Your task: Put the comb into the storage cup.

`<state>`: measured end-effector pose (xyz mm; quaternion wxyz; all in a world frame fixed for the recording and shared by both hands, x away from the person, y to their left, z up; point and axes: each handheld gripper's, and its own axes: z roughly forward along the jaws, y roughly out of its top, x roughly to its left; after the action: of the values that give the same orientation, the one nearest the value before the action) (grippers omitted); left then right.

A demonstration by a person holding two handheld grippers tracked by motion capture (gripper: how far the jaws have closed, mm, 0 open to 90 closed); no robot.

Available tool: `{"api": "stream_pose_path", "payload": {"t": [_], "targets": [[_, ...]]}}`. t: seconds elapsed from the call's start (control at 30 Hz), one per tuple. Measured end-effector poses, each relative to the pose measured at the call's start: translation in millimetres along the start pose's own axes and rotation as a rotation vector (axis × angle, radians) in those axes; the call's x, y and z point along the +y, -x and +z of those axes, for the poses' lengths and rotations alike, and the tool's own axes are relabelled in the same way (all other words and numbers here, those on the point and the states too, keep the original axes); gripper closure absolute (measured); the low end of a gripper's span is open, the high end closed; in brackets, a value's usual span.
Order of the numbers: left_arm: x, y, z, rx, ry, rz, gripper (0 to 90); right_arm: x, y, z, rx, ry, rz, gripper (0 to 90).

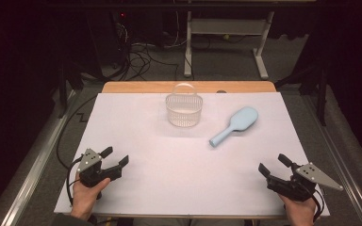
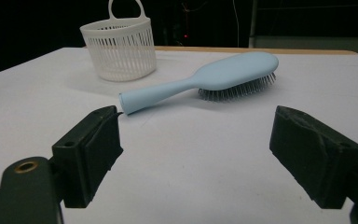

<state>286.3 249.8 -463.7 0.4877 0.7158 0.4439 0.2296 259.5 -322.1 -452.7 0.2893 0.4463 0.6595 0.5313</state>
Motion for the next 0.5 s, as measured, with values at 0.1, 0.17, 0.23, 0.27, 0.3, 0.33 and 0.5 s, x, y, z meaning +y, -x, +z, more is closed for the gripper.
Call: {"api": "stream_pose_path", "payload": {"t": [0.1,0.17,0.23,0.27,0.3,0.33,0.5], "targets": [[-0.4,-0.2,-0.2,0.001,0.000,-0.002,26.9,0.0,0.1,-0.5,0.001,0.003,0.000,17.1],[-0.7,-0.8,-0.4,0.001,0.000,-0.005,26.9,0.4,0.2,-0.3,0.003,0.007,0.004,17.0],[-1.1,-1.3,-0.6,0.000,-0.001,-0.004,26.9,0.6,-0.2,-0.5,0.003,0.007,0.001,17.1],[-1.3,-1.2,-0.6,0.001,-0.002,-0.003,26.9,0.9,-0.4,-0.7,0.004,0.009,0.002,17.0],[-1.4,-1.2,-0.7,0.001,-0.002,-0.001,26.9,1.1,-0.7,-1.0,0.006,0.012,0.003,17.1],[-1.3,-1.3,-0.9,0.001,-0.001,-0.002,26.9,1.2,-1.0,-1.1,0.005,0.014,0.003,17.1],[-1.0,-1.9,-1.2,0.006,0.004,-0.006,26.9,0.7,-0.3,-1.0,0.003,0.011,0.004,17.1]]}}
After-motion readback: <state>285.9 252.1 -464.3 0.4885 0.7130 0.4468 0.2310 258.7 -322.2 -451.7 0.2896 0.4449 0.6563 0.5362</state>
